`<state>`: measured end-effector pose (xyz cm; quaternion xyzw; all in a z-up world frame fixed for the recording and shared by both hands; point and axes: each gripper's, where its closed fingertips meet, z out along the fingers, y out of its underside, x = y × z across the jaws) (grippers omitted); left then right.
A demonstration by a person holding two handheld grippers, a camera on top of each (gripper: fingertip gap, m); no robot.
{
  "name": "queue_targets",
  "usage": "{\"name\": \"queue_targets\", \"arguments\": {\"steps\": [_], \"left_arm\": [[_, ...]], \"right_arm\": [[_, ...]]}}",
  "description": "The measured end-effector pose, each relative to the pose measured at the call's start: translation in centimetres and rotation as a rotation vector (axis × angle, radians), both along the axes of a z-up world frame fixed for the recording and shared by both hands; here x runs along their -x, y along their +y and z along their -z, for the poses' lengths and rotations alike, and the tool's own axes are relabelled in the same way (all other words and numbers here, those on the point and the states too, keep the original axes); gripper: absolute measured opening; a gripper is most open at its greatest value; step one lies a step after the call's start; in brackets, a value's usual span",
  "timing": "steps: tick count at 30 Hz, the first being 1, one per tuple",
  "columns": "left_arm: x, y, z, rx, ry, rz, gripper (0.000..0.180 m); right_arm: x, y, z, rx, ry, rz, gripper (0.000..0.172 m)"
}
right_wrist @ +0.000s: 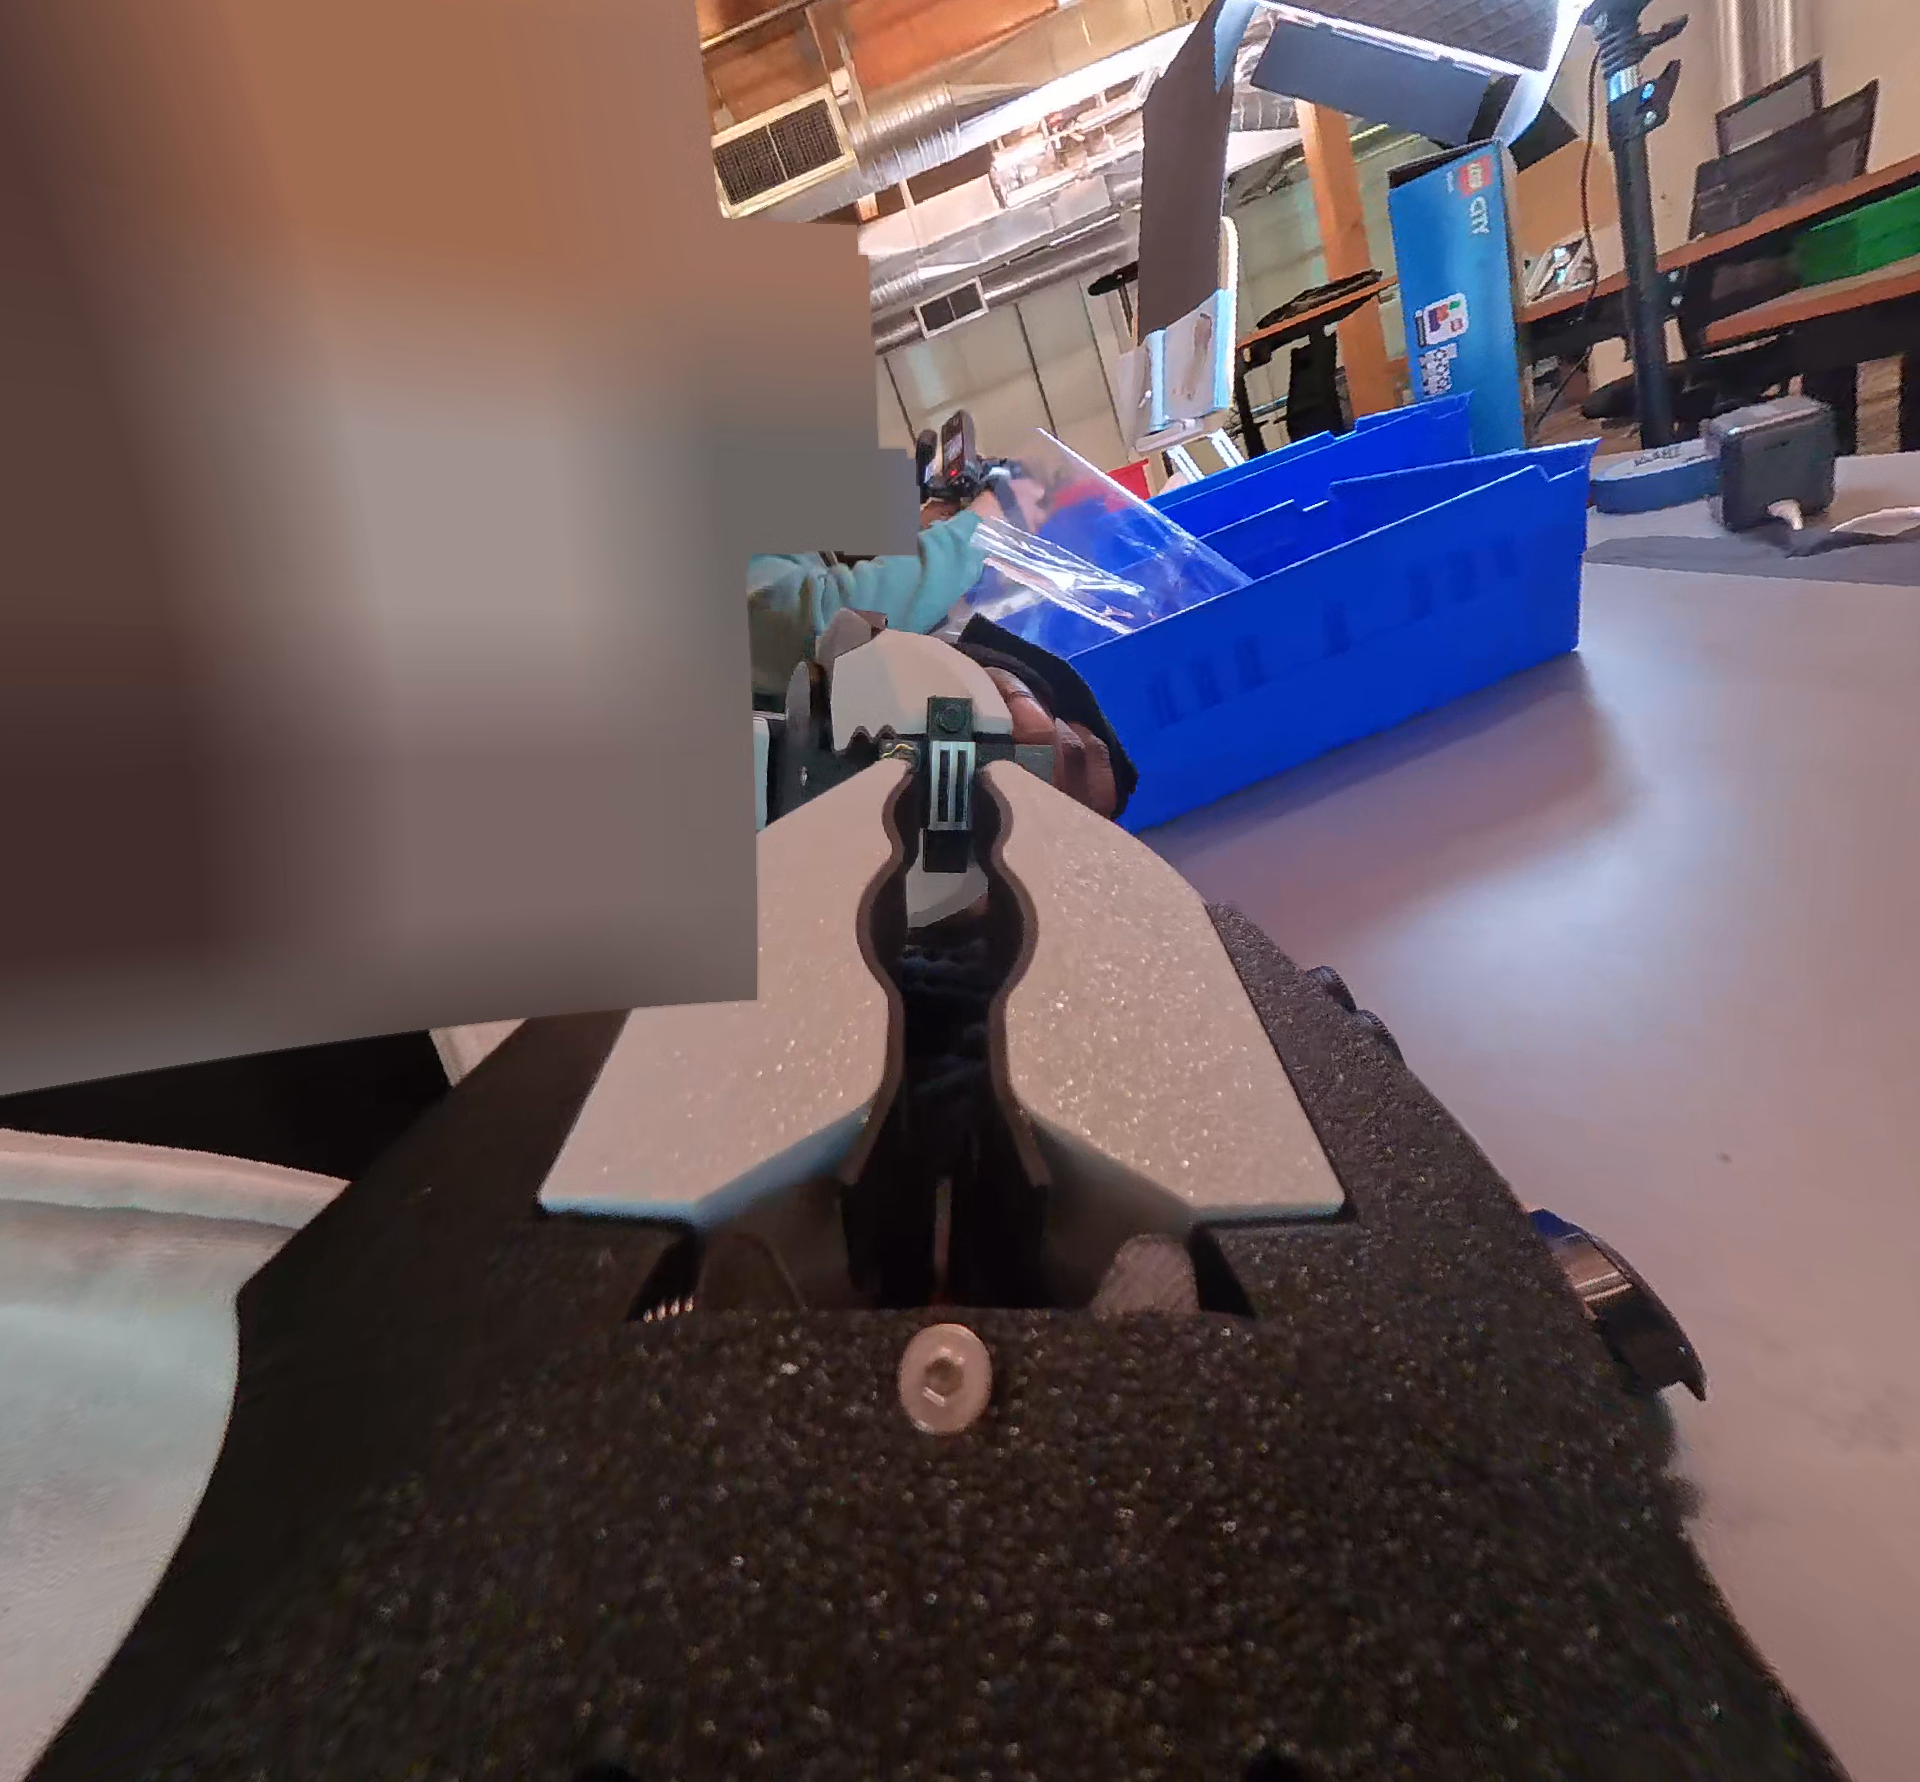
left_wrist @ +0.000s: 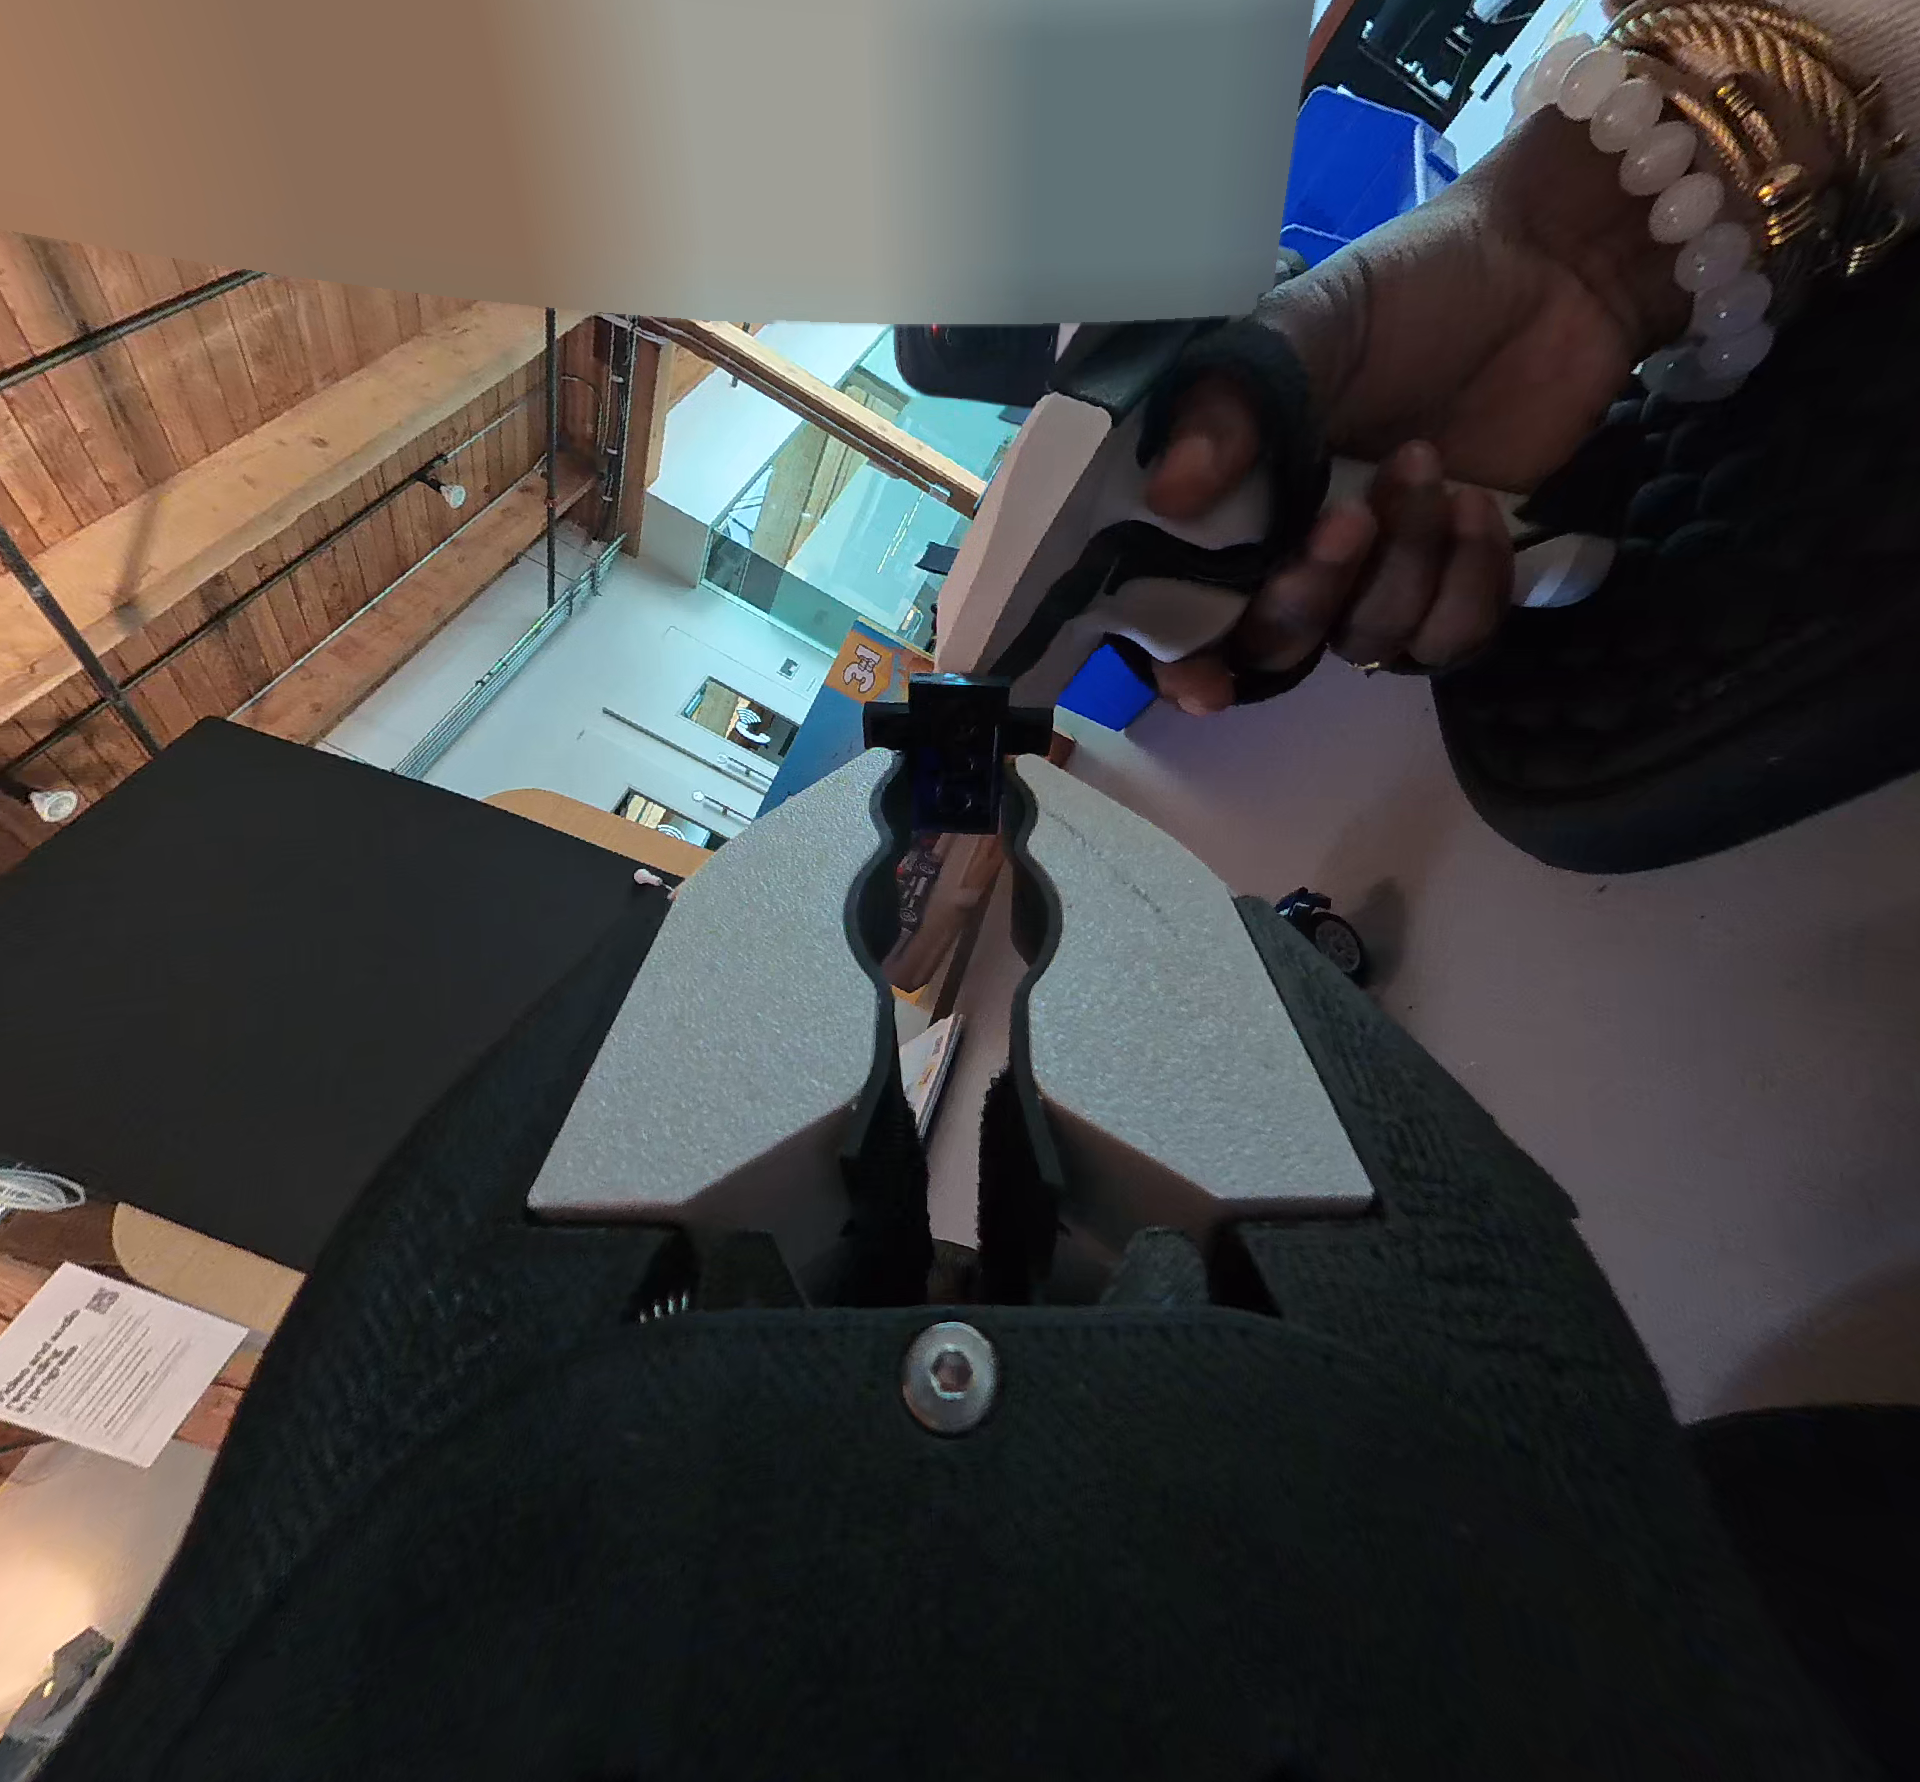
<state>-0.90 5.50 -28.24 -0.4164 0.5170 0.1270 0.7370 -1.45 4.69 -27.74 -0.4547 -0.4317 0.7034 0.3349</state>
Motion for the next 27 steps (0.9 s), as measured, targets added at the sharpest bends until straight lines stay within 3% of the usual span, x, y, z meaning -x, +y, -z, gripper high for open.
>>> {"name": "queue_targets", "arguments": {"steps": [1,8,27], "left_arm": [[0.0,0.0,0.0,0.0,-0.001,0.003,0.016],[-0.3,-0.5,-0.3,0.017,-0.031,0.048,0.016],[-0.9,-1.1,-0.1,0.103,-0.048,0.137,0.016]], "right_arm": [[0.0,0.0,0.0,-0.013,0.003,0.007,0.009],[-0.2,-0.3,-0.5,-0.13,0.042,0.046,0.008],[-0.4,-0.9,-0.5,-0.202,0.066,0.034,0.008]]}}
